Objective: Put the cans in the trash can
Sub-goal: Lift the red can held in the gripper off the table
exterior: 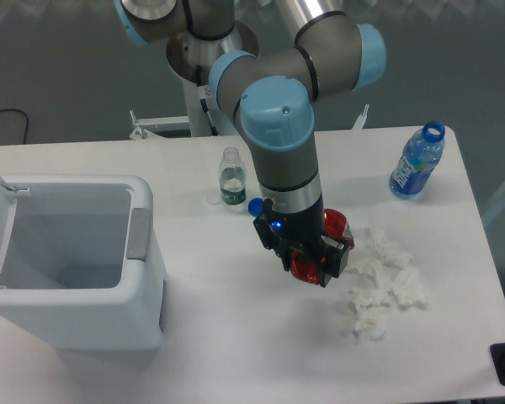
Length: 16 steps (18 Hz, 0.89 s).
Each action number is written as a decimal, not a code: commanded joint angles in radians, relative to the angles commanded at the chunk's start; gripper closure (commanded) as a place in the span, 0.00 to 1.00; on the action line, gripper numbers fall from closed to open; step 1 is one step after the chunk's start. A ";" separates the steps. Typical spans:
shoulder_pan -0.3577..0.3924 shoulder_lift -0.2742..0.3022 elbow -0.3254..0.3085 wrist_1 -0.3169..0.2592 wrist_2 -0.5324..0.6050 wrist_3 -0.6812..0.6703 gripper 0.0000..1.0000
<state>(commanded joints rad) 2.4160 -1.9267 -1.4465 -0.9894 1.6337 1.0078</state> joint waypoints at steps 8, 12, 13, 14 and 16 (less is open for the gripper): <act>-0.002 0.002 0.006 0.003 -0.005 -0.011 0.40; 0.008 0.017 0.008 0.002 -0.003 -0.034 0.40; 0.017 0.031 0.008 -0.001 -0.005 -0.038 0.40; 0.015 0.038 0.006 -0.003 -0.006 -0.040 0.40; 0.009 0.058 0.012 -0.003 -0.023 -0.064 0.40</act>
<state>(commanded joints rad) 2.4252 -1.8685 -1.4343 -0.9925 1.6108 0.9436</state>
